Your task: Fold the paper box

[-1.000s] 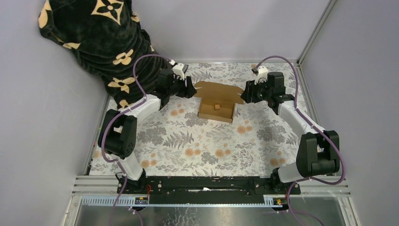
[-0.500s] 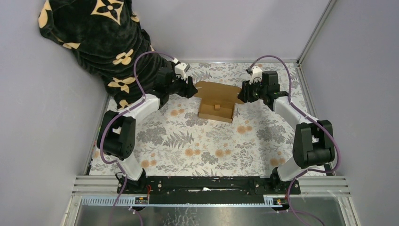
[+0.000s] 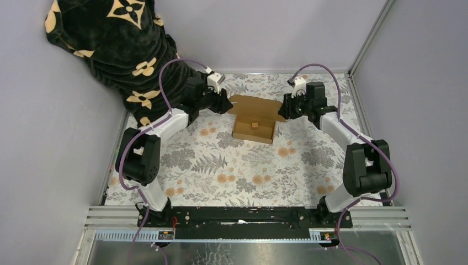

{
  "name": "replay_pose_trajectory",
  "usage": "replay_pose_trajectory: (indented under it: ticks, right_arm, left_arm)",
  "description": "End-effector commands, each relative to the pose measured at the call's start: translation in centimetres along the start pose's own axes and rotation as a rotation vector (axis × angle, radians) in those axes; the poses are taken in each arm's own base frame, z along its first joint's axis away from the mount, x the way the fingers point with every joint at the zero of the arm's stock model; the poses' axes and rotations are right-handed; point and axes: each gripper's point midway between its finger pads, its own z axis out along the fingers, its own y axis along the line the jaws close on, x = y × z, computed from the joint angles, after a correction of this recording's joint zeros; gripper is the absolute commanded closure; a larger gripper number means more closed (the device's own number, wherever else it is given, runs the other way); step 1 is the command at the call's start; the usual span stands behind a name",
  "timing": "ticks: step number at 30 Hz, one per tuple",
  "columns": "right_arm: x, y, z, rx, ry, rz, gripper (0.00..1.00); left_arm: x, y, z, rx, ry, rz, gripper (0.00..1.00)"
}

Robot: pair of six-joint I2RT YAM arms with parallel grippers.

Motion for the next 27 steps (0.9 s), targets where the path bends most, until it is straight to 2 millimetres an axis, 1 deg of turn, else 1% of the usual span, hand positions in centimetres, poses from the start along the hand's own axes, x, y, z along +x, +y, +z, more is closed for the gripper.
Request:
replay_pose_trajectory:
  ticks: [1, 9, 14, 21, 23, 25, 27]
  right_arm:
    - [-1.9, 0.8, 0.4, -0.022, -0.038, -0.046, 0.63]
    - [-1.4, 1.0, 0.8, -0.022, -0.02, -0.048, 0.63]
    - [-1.7, 1.3, 0.7, -0.021, -0.023, -0.055, 0.64]
    - [-1.7, 1.0, 0.4, 0.001, -0.019, -0.057, 0.64]
    - [-1.6, 0.8, 0.3, 0.014, -0.015, -0.057, 0.64]
    - [-1.5, 0.5, 0.2, 0.031, -0.012, -0.054, 0.6]
    - [-1.4, 0.3, 0.1, 0.047, -0.012, -0.052, 0.58]
  left_arm:
    - [-1.4, -0.4, 0.6, 0.037, -0.033, 0.052, 0.46]
    - [-1.1, -0.1, 1.3, 0.037, -0.041, 0.053, 0.48]
    - [-1.3, 0.0, 1.8, 0.049, -0.056, 0.054, 0.54]
    - [-1.5, -0.2, 2.6, 0.058, -0.059, 0.062, 0.61]
    - [-1.5, -0.4, 2.7, 0.062, -0.057, 0.065, 0.62]
    - [-1.6, -0.5, 2.8, 0.062, -0.055, 0.068, 0.63]
    - [-1.9, -0.6, 2.7, 0.061, -0.058, 0.072, 0.63]
